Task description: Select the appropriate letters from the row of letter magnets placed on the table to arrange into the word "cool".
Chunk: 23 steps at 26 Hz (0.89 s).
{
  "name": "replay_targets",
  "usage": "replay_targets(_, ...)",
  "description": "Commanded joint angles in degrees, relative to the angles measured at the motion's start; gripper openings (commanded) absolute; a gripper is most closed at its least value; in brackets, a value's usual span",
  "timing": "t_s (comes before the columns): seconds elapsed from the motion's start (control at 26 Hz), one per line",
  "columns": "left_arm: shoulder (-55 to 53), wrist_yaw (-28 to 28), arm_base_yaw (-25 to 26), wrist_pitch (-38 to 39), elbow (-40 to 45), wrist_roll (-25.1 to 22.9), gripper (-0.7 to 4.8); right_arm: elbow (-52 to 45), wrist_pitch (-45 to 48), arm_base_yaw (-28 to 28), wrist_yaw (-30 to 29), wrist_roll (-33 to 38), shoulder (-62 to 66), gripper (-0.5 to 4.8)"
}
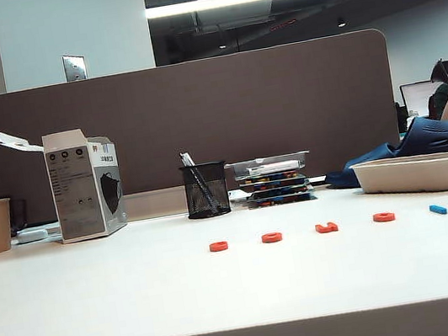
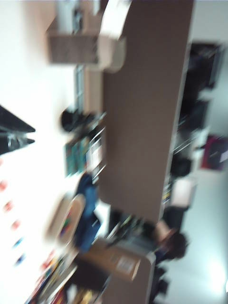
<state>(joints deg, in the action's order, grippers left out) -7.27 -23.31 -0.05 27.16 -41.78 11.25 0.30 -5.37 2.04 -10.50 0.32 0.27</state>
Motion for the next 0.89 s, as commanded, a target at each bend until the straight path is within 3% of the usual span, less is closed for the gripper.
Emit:
replay_targets(0.04, -6.8, -8.0, 0.1, 10.6, -9.8, 0.0, -0.05, -0.3, 1.1, 0.0, 0.1, 0.1, -0.4, 0.22)
replay_targets(0.15, -14.2, -11.8, 0.1, 18.8, -20.0, -0.2, -0.05, -0.3, 1.1, 0.0, 0.2, 0.1, -0.4, 0.22)
replay_targets(0.35, -26.0, -11.8, -0.1, 31.5, -36.8, -0.2, -0.05, -0.3, 1.1, 0.1, 0.4, 0.1, -0.4, 0.22)
replay_targets(0.46, -31.6, -10.0, -4.1, 33.1, -44.1, 5.2, -0.05, -0.3, 1.1, 0.1, 0.4, 0.1, -0.4, 0.22)
replay_targets(0.58, -36.0, -6.2, -9.9, 33.6, -49.7, 9.7, -0.05, -0.3, 1.0, 0.1, 0.6, 0.1, -0.4, 0.22)
replay_targets(0.69, -41.8, -1.4, -19.7, 34.6, -56.4, 14.4, -0.05, -0.3, 0.9, 0.1, 0.6, 0.1, -0.4, 0.22)
replay_targets(0.89, -49.2, 4.2, -31.9, 34.8, -58.8, 19.0, -0.05, -0.3, 0.9, 0.1, 0.5, 0.1, -0.4, 0.22)
